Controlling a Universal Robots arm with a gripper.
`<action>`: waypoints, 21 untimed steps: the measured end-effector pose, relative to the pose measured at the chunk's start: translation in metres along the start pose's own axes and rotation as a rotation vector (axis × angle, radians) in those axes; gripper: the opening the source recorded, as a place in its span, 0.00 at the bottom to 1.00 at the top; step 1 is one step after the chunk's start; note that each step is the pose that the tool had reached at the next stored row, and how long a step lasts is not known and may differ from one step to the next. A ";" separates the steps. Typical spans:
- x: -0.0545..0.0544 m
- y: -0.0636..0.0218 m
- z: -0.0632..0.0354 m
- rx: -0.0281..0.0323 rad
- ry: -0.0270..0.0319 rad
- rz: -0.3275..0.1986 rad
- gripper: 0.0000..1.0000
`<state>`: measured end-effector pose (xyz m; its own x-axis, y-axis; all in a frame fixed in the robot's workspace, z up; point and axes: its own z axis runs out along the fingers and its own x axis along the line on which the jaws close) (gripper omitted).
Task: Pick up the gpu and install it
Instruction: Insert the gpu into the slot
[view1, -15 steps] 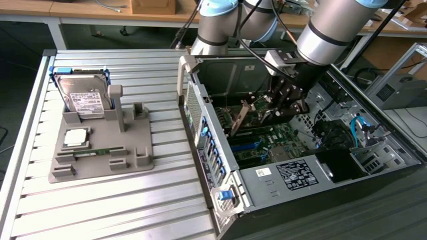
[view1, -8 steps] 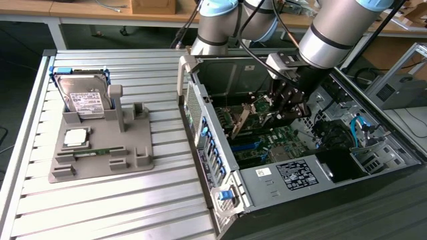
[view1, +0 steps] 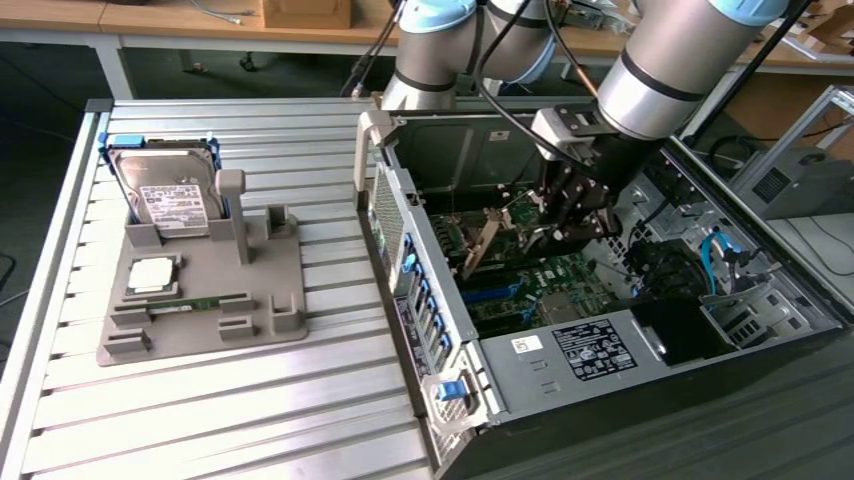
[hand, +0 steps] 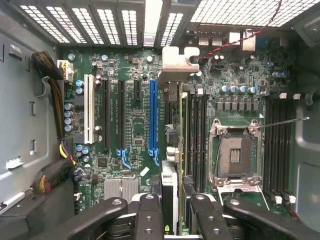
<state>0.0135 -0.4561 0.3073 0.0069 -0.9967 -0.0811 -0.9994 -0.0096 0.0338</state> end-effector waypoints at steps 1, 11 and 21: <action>0.000 0.0003 0.0001 0.0000 0.0000 0.001 0.27; 0.004 0.0049 0.0011 0.0004 -0.0002 0.003 0.27; 0.009 0.0120 0.0021 0.0007 -0.0002 0.004 0.27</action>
<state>0.0016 -0.4648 0.3049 0.0031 -0.9967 -0.0811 -0.9994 -0.0059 0.0334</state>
